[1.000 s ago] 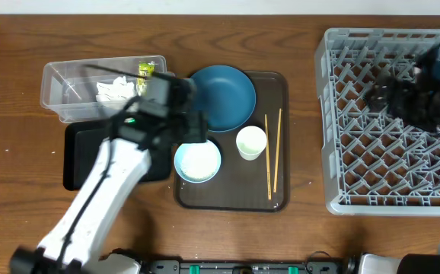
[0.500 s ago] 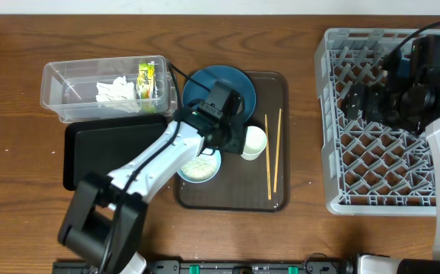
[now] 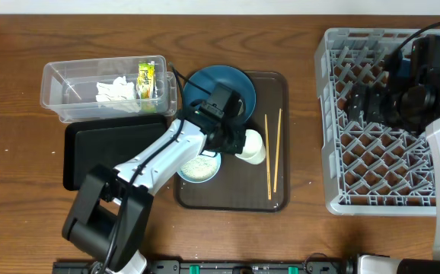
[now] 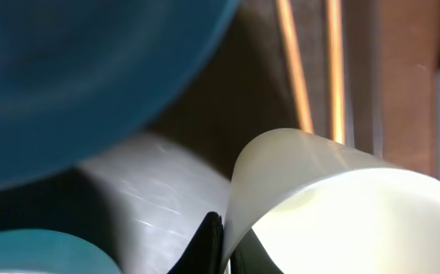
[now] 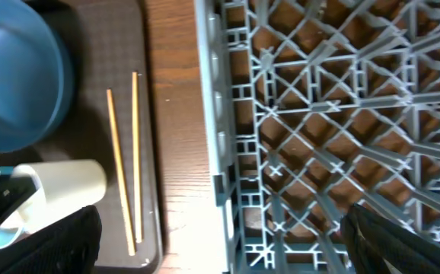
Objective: Sort waste into correct bins and load items into the dishwasher rack
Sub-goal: 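Grasp the white cup with the left gripper and lift it, then hand the white cup from the left gripper to the right gripper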
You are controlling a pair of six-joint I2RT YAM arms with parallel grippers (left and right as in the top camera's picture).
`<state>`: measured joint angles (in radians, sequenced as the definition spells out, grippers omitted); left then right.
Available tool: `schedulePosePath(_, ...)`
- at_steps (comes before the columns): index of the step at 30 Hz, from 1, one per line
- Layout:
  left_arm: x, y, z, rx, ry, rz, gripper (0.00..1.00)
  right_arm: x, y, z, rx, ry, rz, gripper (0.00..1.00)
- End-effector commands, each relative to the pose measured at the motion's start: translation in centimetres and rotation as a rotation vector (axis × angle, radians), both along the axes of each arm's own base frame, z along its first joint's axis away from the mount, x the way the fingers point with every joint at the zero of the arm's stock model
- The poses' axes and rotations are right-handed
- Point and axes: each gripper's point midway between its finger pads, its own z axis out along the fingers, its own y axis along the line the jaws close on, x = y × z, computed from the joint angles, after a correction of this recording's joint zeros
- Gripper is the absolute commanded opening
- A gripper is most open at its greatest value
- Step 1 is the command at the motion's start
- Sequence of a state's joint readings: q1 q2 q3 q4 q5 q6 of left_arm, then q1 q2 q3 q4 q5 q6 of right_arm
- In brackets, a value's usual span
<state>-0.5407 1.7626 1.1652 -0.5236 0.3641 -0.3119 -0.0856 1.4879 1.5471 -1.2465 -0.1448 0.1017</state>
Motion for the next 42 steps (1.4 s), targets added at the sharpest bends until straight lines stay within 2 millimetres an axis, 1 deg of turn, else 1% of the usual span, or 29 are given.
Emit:
schedulePosePath(1, -0.1, -0.1, 4.1, -0.142, 0.002, 0.015, 0.06, -0.1, -1.1, -0.6, -0.082, 0.020, -0.009, 0.99)
schedulePosePath(3, 0.4, 1.1, 5.8, -0.200, 0.017, 0.076, 0.06, 0.0, -1.1, -0.7, -0.067, 0.021, -0.020, 0.99)
schedulePosePath(4, 0.7, 1.5, 6.6, -0.242, 0.024, 0.094, 0.06, 0.1, -0.8, -0.7, -0.044, 0.021, -0.008, 0.99)
schedulePosePath(5, 1.0, 1.7, 7.6, -0.299, 0.030, 0.100, 0.06, 0.3, 0.2, -0.7, -0.005, 0.012, 0.039, 0.99)
schedulePosePath(6, 1.2, 1.8, 9.0, -0.384, 0.039, 0.091, 0.06, 0.6, 1.6, -0.5, 0.054, -0.007, 0.115, 0.99)
schedulePosePath(8, 1.6, 1.7, 11.7, -0.565, 0.059, 0.051, 0.06, 0.9, 5.0, 0.3, 0.201, -0.066, 0.305, 0.99)
schedulePosePath(9, 1.7, 1.8, 12.9, -0.647, 0.079, 0.042, 0.06, 0.7, 7.0, 0.9, 0.290, -0.101, 0.412, 0.99)
schedulePosePath(10, 1.8, 2.1, 14.3, -0.735, 0.100, 0.028, 0.06, 0.3, 9.4, 2.0, 0.399, -0.154, 0.546, 0.99)
schedulePosePath(11, 1.9, 2.1, 14.8, -0.759, 0.105, 0.022, 0.06, 0.1, 10.4, 2.5, 0.445, -0.178, 0.603, 0.99)
schedulePosePath(12, 1.8, 2.3, 15.7, -0.811, 0.109, -0.001, 0.06, -0.3, 11.9, 3.3, 0.515, -0.217, 0.686, 0.99)
schedulePosePath(14, 1.6, 2.3, 17.1, -0.880, 0.105, -0.049, 0.06, -1.0, 14.2, 4.4, 0.619, -0.272, 0.799, 0.99)
schedulePosePath(15, 1.5, 2.3, 17.4, -0.896, 0.108, -0.061, 0.06, -1.2, 15.2, 4.9, 0.660, -0.292, 0.845, 0.99)
schedulePosePath(18, 1.4, 2.0, 17.6, -0.905, 0.138, -0.048, 0.06, -1.9, 17.6, 5.4, 0.723, -0.324, 0.944, 0.99)
schedulePosePath(21, 1.1, 1.6, 18.1, -0.927, 0.139, -0.077, 0.06, -2.3, 19.9, 5.2, 0.727, -0.334, 1.029, 0.99)
schedulePosePath(26, 0.5, 1.0, 19.3, -0.973, 0.163, -0.120, 0.06, -2.7, 22.4, 5.3, 0.710, -0.371, 1.126, 0.99)
schedulePosePath(29, 0.2, 0.9, 20.0, -1.001, 0.182, -0.142, 0.06, -3.0, 23.0, 5.3, 0.710, -0.378, 1.150, 0.99)
schedulePosePath(32, 0.3, 0.9, 20.1, -1.002, 0.183, -0.138, 0.06, -3.2, 23.4, 5.3, 0.712, -0.377, 1.163, 0.99)
schedulePosePath(34, 0.3, 0.9, 20.0, -1.002, 0.183, -0.138, 0.06, -3.4, 23.7, 5.3, 0.714, -0.374, 1.171, 0.95)
schedulePosePath(37, 0.3, 0.9, 20.0, -1.002, 0.183, -0.138, 0.06, -3.6, 24.1, 5.4, 0.715, -0.376, 1.185, 0.85)
schedulePosePath(39, 0.3, 0.9, 20.0, -1.002, 0.183, -0.138, 0.06, -3.6, 24.1, 5.4, 0.714, -0.382, 1.188, 0.83)
schedulePosePath(42, 0.3, 0.9, 20.0, -1.002, 0.183, -0.138, 0.06, -3.4, 24.2, 5.5, 0.710, -0.392, 1.192, 0.75)
